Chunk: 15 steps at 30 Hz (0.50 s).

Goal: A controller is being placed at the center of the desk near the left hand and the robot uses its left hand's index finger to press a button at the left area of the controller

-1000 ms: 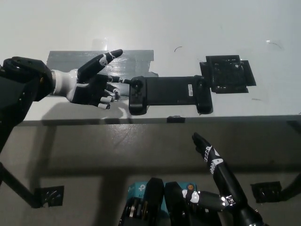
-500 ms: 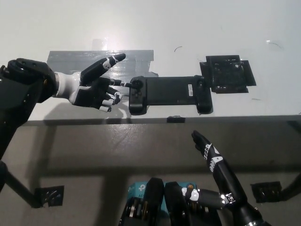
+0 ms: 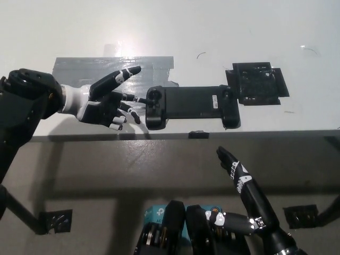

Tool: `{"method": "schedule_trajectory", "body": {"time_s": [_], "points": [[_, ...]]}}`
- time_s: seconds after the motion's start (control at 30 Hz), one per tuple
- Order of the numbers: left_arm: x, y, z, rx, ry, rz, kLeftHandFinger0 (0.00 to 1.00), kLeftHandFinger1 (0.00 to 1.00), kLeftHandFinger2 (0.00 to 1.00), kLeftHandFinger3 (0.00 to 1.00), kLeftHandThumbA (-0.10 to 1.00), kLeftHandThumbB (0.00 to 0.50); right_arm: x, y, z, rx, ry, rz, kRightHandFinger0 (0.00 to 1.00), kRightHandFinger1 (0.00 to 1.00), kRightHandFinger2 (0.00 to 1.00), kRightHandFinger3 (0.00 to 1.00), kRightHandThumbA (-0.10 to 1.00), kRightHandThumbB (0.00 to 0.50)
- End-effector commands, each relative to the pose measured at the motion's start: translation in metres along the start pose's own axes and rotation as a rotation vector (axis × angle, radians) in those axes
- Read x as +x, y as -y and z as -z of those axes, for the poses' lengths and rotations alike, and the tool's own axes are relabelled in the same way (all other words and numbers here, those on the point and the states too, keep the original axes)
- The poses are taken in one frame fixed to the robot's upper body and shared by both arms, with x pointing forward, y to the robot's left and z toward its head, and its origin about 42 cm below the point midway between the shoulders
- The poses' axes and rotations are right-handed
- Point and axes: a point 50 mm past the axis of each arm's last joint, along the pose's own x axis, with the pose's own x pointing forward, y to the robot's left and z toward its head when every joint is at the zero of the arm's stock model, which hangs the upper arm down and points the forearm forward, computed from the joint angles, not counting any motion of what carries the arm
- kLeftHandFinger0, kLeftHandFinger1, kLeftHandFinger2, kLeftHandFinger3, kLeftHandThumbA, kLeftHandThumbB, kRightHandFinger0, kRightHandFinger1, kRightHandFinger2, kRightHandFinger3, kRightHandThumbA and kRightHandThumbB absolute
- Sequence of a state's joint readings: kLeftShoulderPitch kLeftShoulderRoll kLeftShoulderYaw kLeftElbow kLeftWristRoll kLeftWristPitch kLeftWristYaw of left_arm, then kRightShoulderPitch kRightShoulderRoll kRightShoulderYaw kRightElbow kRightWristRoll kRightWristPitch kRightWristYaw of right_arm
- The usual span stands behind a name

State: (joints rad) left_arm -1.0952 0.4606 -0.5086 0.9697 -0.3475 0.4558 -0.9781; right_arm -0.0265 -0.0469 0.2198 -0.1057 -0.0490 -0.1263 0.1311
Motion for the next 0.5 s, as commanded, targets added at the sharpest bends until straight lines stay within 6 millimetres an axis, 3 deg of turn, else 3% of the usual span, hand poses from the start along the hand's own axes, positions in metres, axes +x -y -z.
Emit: {"method": "schedule_trajectory", "body": {"time_s": [0.0, 0.47], "points": [[-0.0104, -0.0009, -0.0283, 0.045, 0.035, -0.032, 0.00, 0.00, 0.35, 1.00, 1.00, 0.483, 0.0073, 0.0024, -0.0133, -0.005, 0.055, -0.004, 1.00, 1.00, 1.00, 1.00, 0.96, 0.279], [-0.0038, 0.0046, -0.0283, 0.077, 0.029, -0.043, 0.00, 0.10, 0.47, 1.00, 1.00, 0.464, 0.0082, 0.0043, -0.0151, 0.000, 0.062, -0.006, 1.00, 1.00, 1.00, 1.00, 0.96, 0.273]]}}
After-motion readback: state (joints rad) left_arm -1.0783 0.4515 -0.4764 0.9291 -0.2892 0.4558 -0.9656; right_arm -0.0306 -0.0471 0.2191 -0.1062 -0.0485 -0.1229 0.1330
